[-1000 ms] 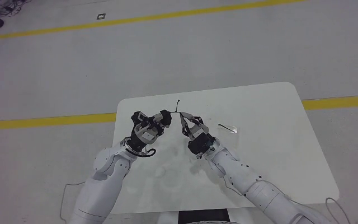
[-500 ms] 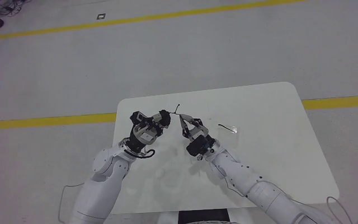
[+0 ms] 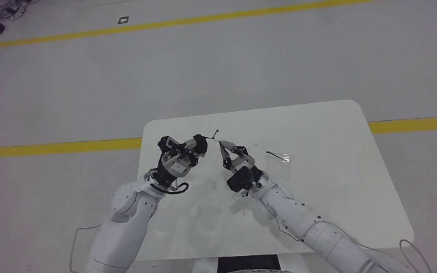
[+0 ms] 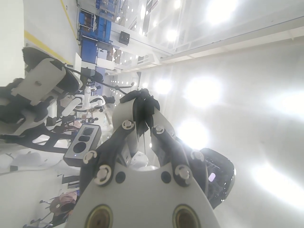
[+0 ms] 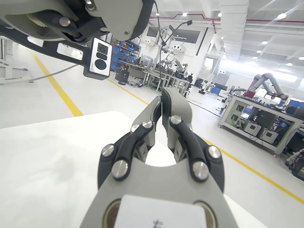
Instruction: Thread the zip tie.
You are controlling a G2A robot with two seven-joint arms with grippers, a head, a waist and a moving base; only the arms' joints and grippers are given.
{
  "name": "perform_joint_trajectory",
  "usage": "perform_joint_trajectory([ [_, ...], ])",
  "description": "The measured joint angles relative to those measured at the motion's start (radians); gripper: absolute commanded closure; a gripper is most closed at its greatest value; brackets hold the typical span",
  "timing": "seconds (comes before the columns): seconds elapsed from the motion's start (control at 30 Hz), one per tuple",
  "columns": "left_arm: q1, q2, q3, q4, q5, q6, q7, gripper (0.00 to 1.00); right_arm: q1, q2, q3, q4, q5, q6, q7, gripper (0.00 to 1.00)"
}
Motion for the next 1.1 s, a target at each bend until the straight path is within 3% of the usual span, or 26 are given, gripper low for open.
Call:
perform_joint_trajectory([
  [1.1, 0.000, 0.000, 0.000, 0.000, 0.000, 0.000, 0.000, 1.00, 0.005, 0.017, -0.053, 0.021, 0.000, 0.045, 0.020, 1.00],
])
